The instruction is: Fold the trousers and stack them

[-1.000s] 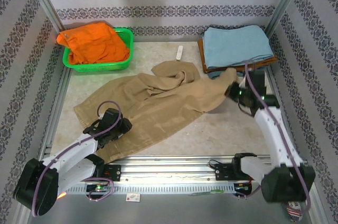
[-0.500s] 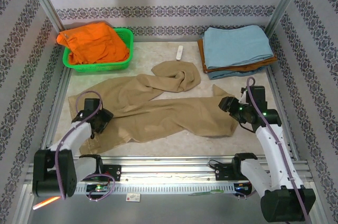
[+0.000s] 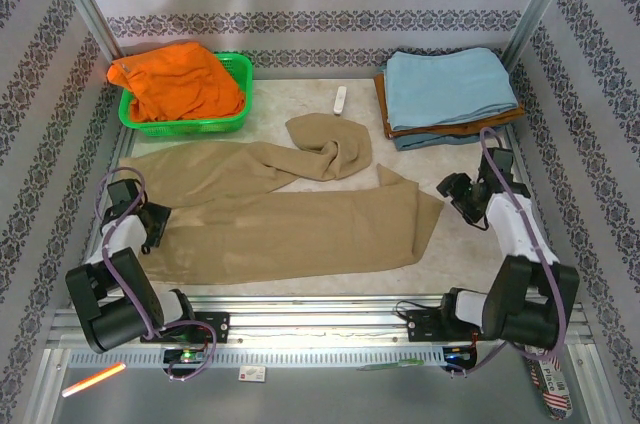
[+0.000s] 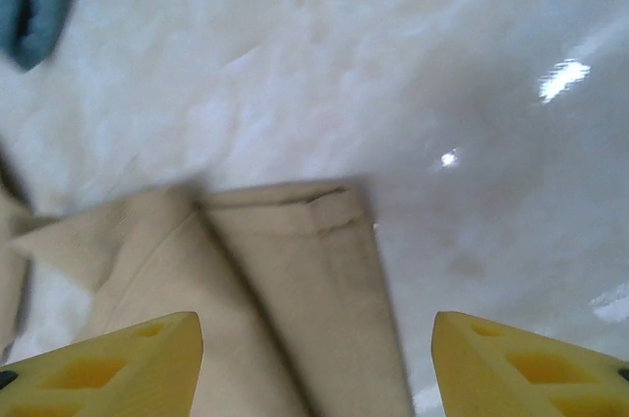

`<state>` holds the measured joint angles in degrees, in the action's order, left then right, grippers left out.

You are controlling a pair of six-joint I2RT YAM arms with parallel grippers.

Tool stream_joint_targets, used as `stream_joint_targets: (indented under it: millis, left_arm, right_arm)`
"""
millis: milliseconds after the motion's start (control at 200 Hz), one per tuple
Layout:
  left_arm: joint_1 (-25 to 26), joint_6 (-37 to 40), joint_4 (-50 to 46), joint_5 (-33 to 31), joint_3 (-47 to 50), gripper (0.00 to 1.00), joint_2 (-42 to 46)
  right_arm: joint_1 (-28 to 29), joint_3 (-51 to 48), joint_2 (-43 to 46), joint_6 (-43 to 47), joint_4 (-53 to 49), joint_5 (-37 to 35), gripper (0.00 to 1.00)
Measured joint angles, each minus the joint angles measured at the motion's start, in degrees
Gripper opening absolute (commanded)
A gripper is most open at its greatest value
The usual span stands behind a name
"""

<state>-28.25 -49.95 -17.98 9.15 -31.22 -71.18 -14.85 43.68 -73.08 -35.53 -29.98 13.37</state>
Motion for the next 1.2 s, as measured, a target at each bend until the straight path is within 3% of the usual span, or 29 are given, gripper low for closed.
stream_joint_targets:
  millis: [155,350,460,659,754,849,1034,1199]
  left_arm:
    - [0.68,0.55,-0.57,4.31,1.25,0.68,2.64]
    - [6.84,1.49,-4.35,7.26,1.07,0.79,12.04]
    - [9.86,1.55,-6.49,8.24,0.15,0.81,17.77]
    - [11.45,1.53,-8.50,10.71,-1.05,0.81,22.53]
    - [11.58,1.53,-9.18,11.69,-1.05,0.79,23.26]
    - [12.57,1.40,-9.33,12.44,-1.05,0.79,23.41]
    - [19.02,0.31,-8.90,12.48,-1.05,0.78,22.77]
    - [22.77,-0.66,-6.16,12.44,-0.37,0.78,20.98]
  right_arm:
    - [0.20,-0.37,-6.67,-0.50,3.54,0.94,0.59]
    - [4.24,-0.44,-10.60,-0.48,5.44,1.01,0.52]
    - [5.09,-0.42,-13.99,0.04,6.34,0.90,0.39]
    - [4.98,0.66,-16.61,0.09,7.21,0.85,0.00]
    - [4.98,0.74,-15.80,-0.37,6.99,0.76,0.00]
    - [4.98,0.74,-11.72,-0.55,5.40,-0.81,0.00]
    - [4.72,4.00,4.85,-0.46,-0.85,-6.91,0.00]
    - [0.96,1.62,17.81,-0.57,-5.55,-12.13,0.02]
